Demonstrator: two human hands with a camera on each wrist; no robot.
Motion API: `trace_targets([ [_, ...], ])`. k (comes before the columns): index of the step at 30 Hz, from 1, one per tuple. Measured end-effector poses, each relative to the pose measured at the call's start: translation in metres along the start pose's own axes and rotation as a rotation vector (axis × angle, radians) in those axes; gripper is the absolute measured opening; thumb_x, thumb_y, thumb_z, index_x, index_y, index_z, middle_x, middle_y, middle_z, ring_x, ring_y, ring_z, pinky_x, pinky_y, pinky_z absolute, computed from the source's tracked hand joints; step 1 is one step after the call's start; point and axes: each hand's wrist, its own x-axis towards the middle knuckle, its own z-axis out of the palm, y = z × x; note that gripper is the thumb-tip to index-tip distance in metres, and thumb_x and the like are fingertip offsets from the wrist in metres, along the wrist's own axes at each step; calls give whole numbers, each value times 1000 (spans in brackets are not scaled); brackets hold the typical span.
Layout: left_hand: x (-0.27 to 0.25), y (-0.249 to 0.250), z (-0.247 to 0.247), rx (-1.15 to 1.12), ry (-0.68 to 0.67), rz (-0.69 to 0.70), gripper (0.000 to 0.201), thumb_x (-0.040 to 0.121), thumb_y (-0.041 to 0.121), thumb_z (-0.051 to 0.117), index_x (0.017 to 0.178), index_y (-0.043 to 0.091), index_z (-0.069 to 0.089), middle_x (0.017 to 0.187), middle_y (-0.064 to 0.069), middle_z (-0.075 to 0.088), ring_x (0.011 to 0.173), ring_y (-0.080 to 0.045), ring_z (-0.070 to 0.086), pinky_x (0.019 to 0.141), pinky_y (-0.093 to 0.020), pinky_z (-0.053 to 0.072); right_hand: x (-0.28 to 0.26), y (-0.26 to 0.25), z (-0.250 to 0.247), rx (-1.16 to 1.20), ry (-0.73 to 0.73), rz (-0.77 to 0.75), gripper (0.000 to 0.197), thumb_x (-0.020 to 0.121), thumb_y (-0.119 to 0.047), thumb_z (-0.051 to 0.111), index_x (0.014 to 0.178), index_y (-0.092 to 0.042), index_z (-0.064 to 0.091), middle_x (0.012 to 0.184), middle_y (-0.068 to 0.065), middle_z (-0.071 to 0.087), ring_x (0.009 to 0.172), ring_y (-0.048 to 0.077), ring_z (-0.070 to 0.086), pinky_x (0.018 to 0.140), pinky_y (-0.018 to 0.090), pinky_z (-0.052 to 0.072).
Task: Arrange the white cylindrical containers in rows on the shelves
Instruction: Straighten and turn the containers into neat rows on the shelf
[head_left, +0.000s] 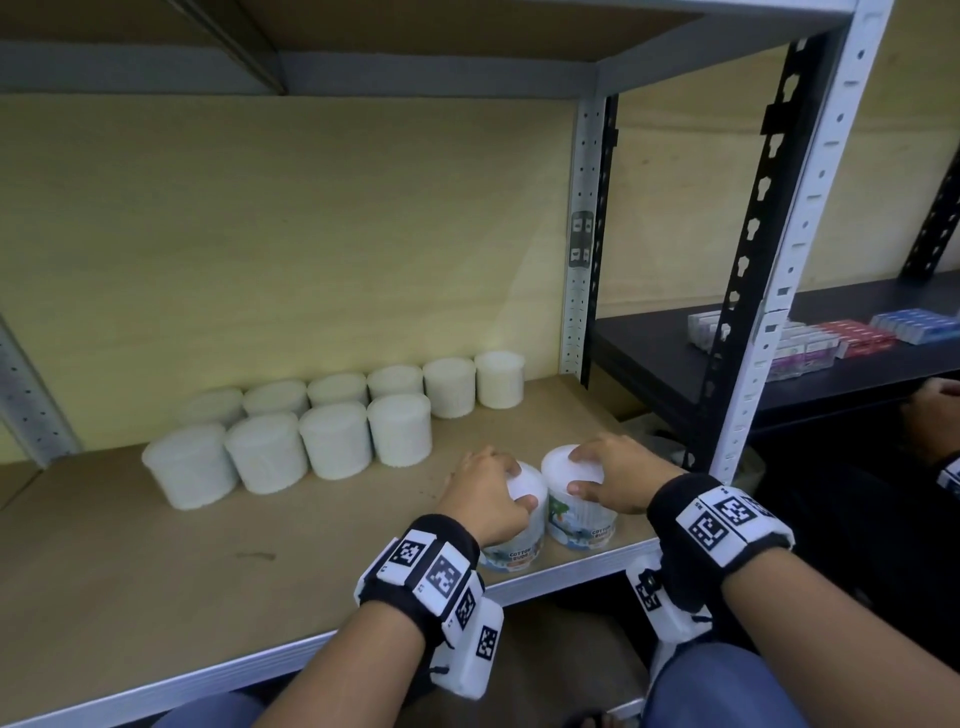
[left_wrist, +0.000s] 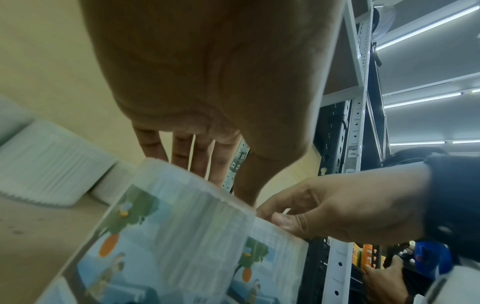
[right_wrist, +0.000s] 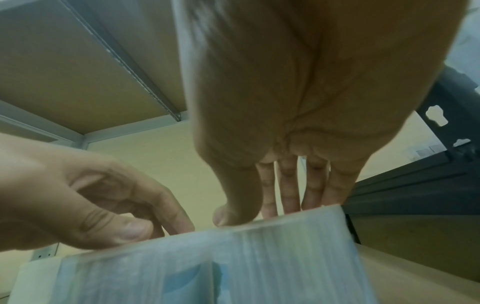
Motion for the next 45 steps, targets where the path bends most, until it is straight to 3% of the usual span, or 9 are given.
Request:
trace_targets([
  [5,-3,-2,-18,-99,41,3,43,87,25,58,128,15,54,130,-2,51,122,-22,49,103,-33,41,-1,-13,-14,31,2,26,71,88,-39,62,148,-18,31,150,5,37,138,22,38,112,32,33],
  [9,-5,-27,-44,-101,95,-27,44,85,22,58,128,13,56,130,-4,54,121,-20,52,102,-29,43,7,-48,-21,126,116,-44,52,87,-31,65,135,-14,52,139,7,52,127,21,51,104,30,41],
  [12,-7,-55,-67,-95,141,-72,44,85,23,59,128,12,57,129,-5,55,118,-19,53,96,-22,41,18,-85,-18,241,156,-127,39,86,-31,66,121,-13,63,122,6,64,106,17,60,86,23,45],
  [17,-9,-102,-103,-68,201,-142,42,86,22,60,127,13,57,129,-4,55,119,-17,53,94,-19,38,45,-148,-3,346,207,-198,26,87,-26,64,109,-12,68,104,2,67,89,11,57,79,20,43],
  [21,0,-139,-123,-71,195,-215,43,87,23,60,129,13,55,134,-4,53,121,-20,53,102,-29,43,78,-185,9,304,156,-180,30,88,-28,63,113,-12,66,115,5,65,99,18,61,79,21,42],
  [27,32,-178,-138,-8,142,-266,45,89,27,58,132,13,50,136,-6,48,125,-22,48,104,-34,42,129,-210,10,125,99,-124,43,91,-31,58,128,-11,56,135,7,54,124,23,52,102,30,43],
  [32,61,-190,-134,26,86,-278,49,91,30,56,135,11,45,139,-10,43,127,-25,45,104,-36,42,167,-216,13,-35,34,-77,46,92,-33,54,127,-3,58,132,14,57,120,28,55,102,35,46],
  [38,83,-194,-122,125,-11,-293,59,91,37,55,142,10,40,146,-11,37,134,-27,39,108,-42,38,196,-212,25,-113,-19,-57,63,86,-50,59,132,-7,50,136,10,53,123,26,53,103,35,46],
  [45,87,-199,-117,144,0,-288,56,91,37,57,139,12,45,144,-9,40,134,-26,38,110,-41,36,207,-210,30,-181,-14,-76,65,84,-51,60,131,-8,49,135,11,51,123,28,51,102,35,45],
])
